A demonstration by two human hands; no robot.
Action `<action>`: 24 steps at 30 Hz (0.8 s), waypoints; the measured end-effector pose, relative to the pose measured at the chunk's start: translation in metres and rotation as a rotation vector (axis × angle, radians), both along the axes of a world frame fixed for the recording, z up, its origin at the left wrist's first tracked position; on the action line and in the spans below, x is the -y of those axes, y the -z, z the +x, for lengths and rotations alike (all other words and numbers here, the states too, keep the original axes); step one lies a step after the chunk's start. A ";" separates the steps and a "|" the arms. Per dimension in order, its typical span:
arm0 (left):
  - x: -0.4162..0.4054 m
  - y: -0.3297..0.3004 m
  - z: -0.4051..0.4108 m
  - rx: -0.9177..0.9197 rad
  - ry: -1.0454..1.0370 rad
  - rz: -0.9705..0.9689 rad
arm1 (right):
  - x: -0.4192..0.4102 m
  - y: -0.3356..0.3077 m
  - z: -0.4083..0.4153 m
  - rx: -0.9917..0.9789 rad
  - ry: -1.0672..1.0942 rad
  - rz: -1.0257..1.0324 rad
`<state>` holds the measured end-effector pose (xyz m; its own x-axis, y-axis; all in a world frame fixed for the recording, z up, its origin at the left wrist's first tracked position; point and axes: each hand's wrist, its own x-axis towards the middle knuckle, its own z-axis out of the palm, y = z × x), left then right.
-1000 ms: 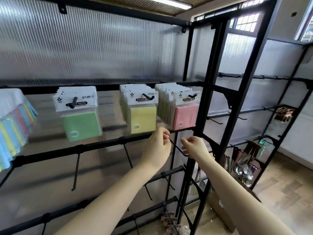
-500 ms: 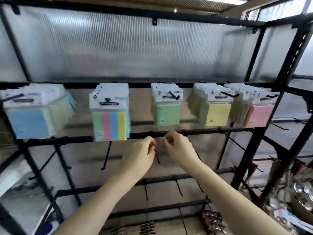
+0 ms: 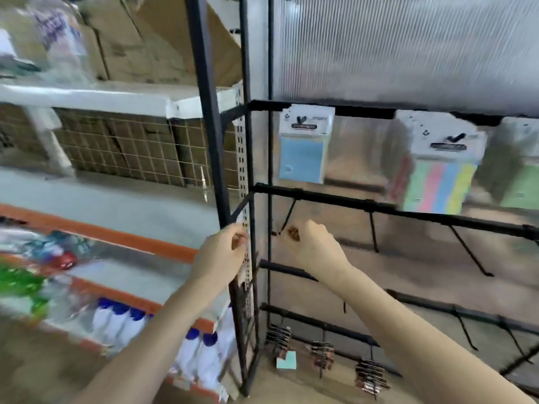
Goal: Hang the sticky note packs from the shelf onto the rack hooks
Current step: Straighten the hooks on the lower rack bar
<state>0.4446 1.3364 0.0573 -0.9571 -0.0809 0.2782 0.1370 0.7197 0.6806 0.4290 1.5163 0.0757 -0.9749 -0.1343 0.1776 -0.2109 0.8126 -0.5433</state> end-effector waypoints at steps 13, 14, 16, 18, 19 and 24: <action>0.177 0.027 0.016 0.082 -0.381 0.000 | 0.196 0.018 -0.046 0.011 -0.405 0.002; 0.191 0.030 0.012 0.084 -0.404 0.008 | 0.212 0.021 -0.053 0.015 -0.423 -0.005; 0.218 0.035 0.002 0.088 -0.437 0.025 | 0.242 0.027 -0.068 0.025 -0.441 -0.004; 0.247 0.039 -0.014 0.103 -0.455 0.040 | 0.270 0.032 -0.086 0.048 -0.441 0.000; 0.261 0.040 -0.024 0.111 -0.465 0.026 | 0.284 0.033 -0.096 0.064 -0.439 -0.003; 0.322 0.040 -0.082 0.142 -0.482 -0.079 | 0.353 0.038 -0.152 0.118 -0.413 -0.047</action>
